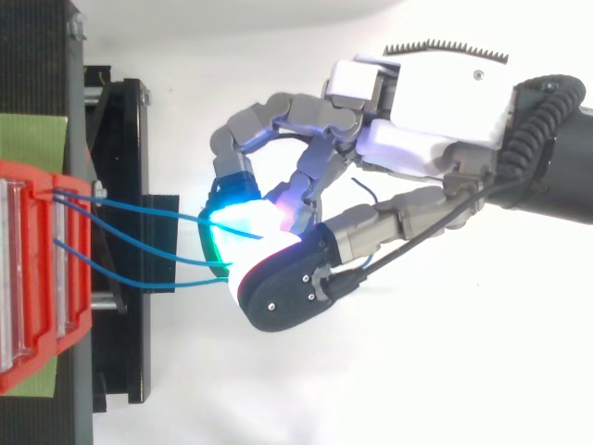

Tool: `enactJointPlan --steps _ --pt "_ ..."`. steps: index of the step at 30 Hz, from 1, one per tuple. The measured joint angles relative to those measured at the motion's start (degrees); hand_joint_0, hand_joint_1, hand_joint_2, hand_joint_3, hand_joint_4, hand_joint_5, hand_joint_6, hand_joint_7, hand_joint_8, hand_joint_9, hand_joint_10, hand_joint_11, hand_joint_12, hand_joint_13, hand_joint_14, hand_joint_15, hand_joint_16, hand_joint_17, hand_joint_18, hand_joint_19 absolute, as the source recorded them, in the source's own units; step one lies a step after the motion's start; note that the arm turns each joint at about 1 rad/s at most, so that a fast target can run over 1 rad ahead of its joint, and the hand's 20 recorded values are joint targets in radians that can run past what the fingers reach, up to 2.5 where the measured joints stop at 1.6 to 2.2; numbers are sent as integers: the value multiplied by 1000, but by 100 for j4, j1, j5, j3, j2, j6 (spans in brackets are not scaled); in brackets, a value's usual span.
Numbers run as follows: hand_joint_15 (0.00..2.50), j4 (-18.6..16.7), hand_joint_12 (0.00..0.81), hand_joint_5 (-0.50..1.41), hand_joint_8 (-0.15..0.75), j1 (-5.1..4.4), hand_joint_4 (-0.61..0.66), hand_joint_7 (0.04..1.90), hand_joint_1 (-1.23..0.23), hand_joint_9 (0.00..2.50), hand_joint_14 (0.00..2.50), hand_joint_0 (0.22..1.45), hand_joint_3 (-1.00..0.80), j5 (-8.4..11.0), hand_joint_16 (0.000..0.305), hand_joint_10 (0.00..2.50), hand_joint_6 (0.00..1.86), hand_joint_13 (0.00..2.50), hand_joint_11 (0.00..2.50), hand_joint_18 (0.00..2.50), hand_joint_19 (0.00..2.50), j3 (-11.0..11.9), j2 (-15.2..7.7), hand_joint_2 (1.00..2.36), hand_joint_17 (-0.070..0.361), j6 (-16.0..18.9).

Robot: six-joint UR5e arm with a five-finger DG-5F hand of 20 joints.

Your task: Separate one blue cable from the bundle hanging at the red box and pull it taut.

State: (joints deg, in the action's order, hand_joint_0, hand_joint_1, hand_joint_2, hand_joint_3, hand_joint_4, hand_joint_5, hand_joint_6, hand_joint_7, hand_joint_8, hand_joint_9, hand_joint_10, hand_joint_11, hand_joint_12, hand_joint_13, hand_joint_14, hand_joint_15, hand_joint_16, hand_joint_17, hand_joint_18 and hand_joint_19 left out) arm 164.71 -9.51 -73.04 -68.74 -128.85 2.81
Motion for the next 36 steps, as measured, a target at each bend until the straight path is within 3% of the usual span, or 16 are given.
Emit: enactJointPlan --steps 3,5,11,16,22,30,36 --pt "693 0 371 -174 348 -1 47 1325 -967 1003 25 805 -500 0 52 24 911 929 1106 892 809 -1 0 1000 116 1" --pt "691 0 369 -169 342 0 84 1347 -982 994 25 780 -500 4 52 25 906 930 1104 900 788 -2 0 1000 116 1" --pt "696 -1 370 -152 351 0 129 1297 -957 1003 25 594 -500 6 51 25 899 928 1108 890 814 -16 0 1000 116 0" --pt "696 -41 395 -137 377 1 143 1240 -756 1053 24 505 -500 -2 56 23 886 958 1090 923 830 -67 0 1000 125 0" --pt "718 -76 382 -132 363 1 131 1262 -493 1082 24 587 -500 -1 51 26 859 957 1061 897 884 -76 0 1000 115 0" --pt "723 -82 395 -132 378 -1 171 1377 -609 1098 25 585 -287 4 52 25 863 963 1077 905 898 -81 0 1017 118 3" --pt "709 -86 395 -149 369 0 174 1405 -775 1068 23 596 -110 5 54 25 893 943 1112 897 874 -80 0 1025 121 8"
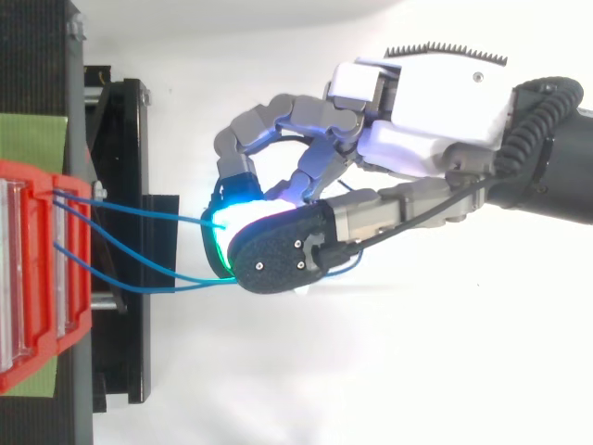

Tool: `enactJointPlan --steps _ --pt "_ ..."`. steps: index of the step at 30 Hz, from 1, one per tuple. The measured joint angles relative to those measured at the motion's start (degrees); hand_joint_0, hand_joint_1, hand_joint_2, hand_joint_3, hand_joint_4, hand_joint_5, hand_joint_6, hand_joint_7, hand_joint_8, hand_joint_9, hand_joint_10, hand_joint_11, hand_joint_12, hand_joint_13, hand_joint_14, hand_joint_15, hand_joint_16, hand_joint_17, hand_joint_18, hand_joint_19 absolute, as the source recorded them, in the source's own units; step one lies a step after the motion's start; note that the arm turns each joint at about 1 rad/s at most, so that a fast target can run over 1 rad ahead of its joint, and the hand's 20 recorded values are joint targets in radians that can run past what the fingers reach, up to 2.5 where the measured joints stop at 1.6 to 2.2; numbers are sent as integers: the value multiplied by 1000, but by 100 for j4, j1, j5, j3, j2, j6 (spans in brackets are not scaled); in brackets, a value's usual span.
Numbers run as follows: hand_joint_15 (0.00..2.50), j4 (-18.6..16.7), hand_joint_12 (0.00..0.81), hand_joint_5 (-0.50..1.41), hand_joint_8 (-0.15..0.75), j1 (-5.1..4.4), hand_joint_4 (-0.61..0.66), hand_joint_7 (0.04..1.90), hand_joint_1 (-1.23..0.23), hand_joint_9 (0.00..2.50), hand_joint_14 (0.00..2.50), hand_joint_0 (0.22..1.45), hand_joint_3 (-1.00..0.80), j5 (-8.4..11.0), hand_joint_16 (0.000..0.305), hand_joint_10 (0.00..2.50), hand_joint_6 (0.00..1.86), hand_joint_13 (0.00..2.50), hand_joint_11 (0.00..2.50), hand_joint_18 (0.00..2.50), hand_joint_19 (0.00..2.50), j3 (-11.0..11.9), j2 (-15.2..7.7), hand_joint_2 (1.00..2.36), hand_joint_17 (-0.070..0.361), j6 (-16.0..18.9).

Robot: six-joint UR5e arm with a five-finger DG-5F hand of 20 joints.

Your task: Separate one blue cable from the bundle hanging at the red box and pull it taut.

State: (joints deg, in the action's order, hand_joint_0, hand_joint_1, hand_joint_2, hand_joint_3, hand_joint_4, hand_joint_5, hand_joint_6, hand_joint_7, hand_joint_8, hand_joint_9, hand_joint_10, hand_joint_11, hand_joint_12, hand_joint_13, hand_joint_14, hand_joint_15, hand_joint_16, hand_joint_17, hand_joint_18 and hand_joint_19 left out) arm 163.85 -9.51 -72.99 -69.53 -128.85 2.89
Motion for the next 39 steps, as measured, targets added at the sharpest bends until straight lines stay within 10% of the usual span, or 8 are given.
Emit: enactJointPlan --steps 28,39 --pt "398 11 351 -217 314 -2 -127 1298 -699 852 15 763 -500 38 47 21 952 680 988 696 537 -47 -2 1000 105 -2" --pt "28 -3 290 -202 208 -4 -110 1368 -747 475 0 763 -481 38 38 0 946 441 23 478 259 -51 0 1001 85 -172"
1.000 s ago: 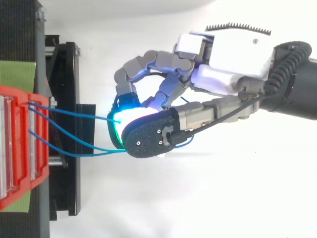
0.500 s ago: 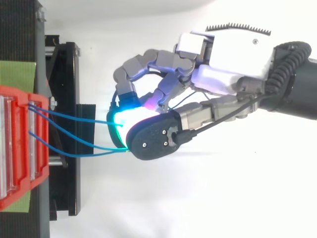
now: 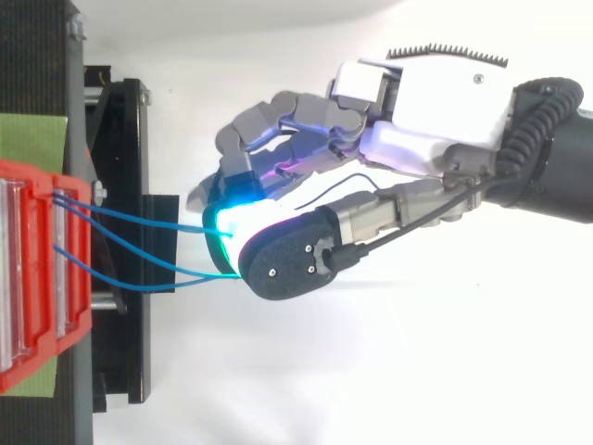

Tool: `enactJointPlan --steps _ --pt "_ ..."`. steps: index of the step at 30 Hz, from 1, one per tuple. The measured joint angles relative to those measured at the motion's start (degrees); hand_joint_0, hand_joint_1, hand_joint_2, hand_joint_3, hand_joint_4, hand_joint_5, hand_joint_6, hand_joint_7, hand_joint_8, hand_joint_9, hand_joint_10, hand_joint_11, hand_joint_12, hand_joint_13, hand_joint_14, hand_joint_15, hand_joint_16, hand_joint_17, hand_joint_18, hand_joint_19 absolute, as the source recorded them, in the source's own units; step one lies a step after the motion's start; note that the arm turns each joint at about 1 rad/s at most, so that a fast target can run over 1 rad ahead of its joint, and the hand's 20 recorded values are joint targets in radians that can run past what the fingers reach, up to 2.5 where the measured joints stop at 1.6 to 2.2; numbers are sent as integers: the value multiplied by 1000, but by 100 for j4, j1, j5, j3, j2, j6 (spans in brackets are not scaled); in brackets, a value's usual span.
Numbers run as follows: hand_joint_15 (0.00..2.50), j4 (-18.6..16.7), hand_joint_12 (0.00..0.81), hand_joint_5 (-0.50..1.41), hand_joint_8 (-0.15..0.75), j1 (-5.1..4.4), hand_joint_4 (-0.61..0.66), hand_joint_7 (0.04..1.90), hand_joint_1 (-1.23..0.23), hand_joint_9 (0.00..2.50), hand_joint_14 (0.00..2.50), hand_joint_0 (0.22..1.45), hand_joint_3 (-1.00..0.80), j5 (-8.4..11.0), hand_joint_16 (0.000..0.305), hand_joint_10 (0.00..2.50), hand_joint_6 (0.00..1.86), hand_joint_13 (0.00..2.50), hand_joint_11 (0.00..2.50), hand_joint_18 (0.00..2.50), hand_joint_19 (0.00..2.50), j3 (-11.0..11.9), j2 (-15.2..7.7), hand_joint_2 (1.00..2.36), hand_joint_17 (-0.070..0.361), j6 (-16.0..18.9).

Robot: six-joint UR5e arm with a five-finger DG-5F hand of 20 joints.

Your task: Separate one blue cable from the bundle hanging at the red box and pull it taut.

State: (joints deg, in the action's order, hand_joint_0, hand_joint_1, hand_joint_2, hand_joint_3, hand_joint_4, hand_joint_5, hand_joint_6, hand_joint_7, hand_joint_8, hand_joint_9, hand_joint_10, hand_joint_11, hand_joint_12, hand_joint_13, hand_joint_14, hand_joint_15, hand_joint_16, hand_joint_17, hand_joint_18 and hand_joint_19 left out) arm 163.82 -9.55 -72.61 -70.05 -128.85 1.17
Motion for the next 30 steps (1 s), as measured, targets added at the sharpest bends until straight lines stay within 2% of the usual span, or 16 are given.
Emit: enactJointPlan --steps 8,9,12,16,23,25,30 --pt "82 -25 306 -191 214 -3 -93 1456 -770 544 3 749 -299 -15 42 0 946 491 50 502 359 0 1 1014 94 -346" --pt "175 -18 311 -190 248 -3 -82 1462 -768 649 6 751 -281 -16 42 6 948 590 191 535 392 0 1 1014 94 -381" --pt "302 5 340 -192 298 -3 -56 1447 -758 770 12 756 -273 -14 42 14 954 675 495 571 422 0 2 1015 93 -482" --pt "652 16 346 -195 330 -3 -42 1422 -745 864 21 764 -273 4 41 21 959 899 859 677 536 0 1 1015 91 -563" --pt "1124 19 339 -196 344 -3 -36 1405 -740 939 23 771 -273 10 41 15 961 1074 1155 727 616 0 2 1016 93 -598" --pt "1323 19 328 -197 338 -3 -33 1401 -738 962 17 773 -277 10 43 12 961 1162 1287 781 733 0 1 1016 96 -600" --pt "1637 19 315 -197 333 -3 -29 1391 -739 1011 55 777 -280 10 45 2 962 1226 1489 882 930 0 1 1016 100 -601"
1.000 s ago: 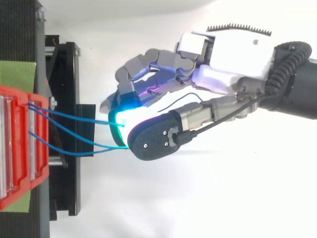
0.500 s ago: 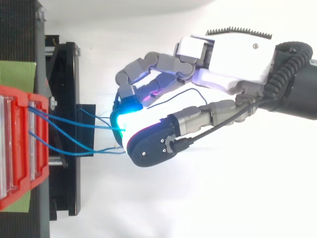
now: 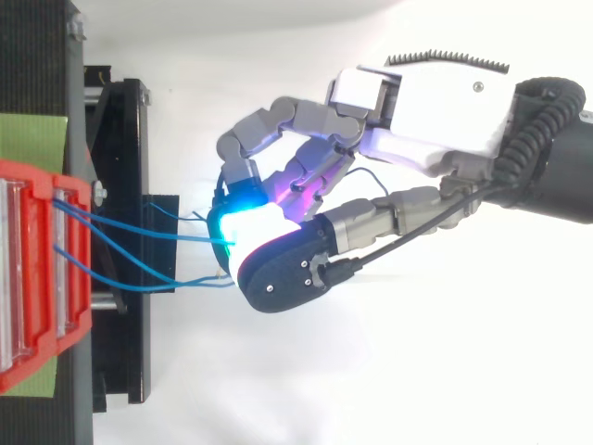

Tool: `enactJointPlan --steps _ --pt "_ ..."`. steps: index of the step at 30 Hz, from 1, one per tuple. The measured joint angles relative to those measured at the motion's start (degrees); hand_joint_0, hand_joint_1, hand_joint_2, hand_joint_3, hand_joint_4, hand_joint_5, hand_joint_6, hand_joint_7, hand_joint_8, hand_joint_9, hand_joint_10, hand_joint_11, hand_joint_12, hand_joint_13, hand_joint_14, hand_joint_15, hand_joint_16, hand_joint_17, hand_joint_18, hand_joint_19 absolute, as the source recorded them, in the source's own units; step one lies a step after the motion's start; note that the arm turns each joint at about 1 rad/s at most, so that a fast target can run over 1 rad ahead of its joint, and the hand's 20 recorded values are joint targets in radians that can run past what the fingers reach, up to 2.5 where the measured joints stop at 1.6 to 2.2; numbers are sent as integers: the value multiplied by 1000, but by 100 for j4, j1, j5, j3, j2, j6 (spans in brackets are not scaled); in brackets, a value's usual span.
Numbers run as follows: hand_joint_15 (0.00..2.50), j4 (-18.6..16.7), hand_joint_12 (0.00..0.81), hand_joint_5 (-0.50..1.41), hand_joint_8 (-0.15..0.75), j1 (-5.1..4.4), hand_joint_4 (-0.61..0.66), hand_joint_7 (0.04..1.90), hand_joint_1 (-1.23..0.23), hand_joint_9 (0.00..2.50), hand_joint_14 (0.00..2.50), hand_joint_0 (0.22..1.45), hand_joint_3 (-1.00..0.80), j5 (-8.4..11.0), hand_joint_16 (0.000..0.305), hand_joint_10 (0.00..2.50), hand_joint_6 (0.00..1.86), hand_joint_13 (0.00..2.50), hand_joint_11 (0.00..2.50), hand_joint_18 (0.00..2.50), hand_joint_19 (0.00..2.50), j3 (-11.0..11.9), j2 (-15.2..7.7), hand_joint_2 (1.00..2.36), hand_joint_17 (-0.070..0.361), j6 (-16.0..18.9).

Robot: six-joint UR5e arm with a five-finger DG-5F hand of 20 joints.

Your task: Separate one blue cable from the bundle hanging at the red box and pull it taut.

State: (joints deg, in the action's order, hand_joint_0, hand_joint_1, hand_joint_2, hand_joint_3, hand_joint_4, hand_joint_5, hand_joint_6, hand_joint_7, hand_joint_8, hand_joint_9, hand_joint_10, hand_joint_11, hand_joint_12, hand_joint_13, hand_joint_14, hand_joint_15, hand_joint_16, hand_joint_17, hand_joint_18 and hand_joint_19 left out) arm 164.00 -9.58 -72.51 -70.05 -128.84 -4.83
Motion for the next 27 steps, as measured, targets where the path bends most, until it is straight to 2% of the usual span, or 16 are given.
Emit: enactJointPlan --steps 1,2,3,8,10,12,15,18,23,27 --pt "1625 0 317 -197 331 0 -25 1390 -740 1012 113 776 -276 0 44 3 962 1216 1500 889 950 0 0 1016 100 0" --pt "1592 0 317 -197 330 0 -24 1383 -740 1031 273 778 -280 0 44 5 962 1191 1566 915 990 0 0 1016 100 0" --pt "1538 0 321 -197 324 0 -25 1380 -740 1014 521 778 -278 0 44 127 962 1159 1569 952 1069 0 0 1016 99 0" --pt "1508 0 326 -197 311 0 -19 1372 -741 980 941 781 -284 0 42 657 962 1091 1485 1012 1174 0 0 1016 95 0" --pt "1425 0 324 -197 299 0 -19 1366 -740 983 1230 781 -284 0 41 978 962 1062 1420 1037 1254 0 1 1016 92 0" --pt "1414 0 333 -197 299 0 -14 1368 -740 974 1418 781 -284 0 40 1142 961 1034 1424 1062 1322 0 0 1016 89 0" --pt "1407 0 340 -197 297 0 -12 1365 -741 964 1676 782 -283 0 39 1273 961 989 1428 1118 1363 0 0 1016 88 0" --pt "1371 0 344 -196 298 0 -4 1369 -741 952 1951 785 -285 0 35 1382 960 936 1416 1165 1548 0 0 1016 79 0" --pt "1353 0 351 -195 303 0 1 1377 -743 946 2255 788 -276 0 32 1589 959 898 1383 1243 1735 0 0 1016 73 0" --pt "1369 0 356 -193 299 0 3 1380 -746 948 2324 792 -271 0 32 1689 959 891 1373 1258 1812 0 0 1016 73 0"
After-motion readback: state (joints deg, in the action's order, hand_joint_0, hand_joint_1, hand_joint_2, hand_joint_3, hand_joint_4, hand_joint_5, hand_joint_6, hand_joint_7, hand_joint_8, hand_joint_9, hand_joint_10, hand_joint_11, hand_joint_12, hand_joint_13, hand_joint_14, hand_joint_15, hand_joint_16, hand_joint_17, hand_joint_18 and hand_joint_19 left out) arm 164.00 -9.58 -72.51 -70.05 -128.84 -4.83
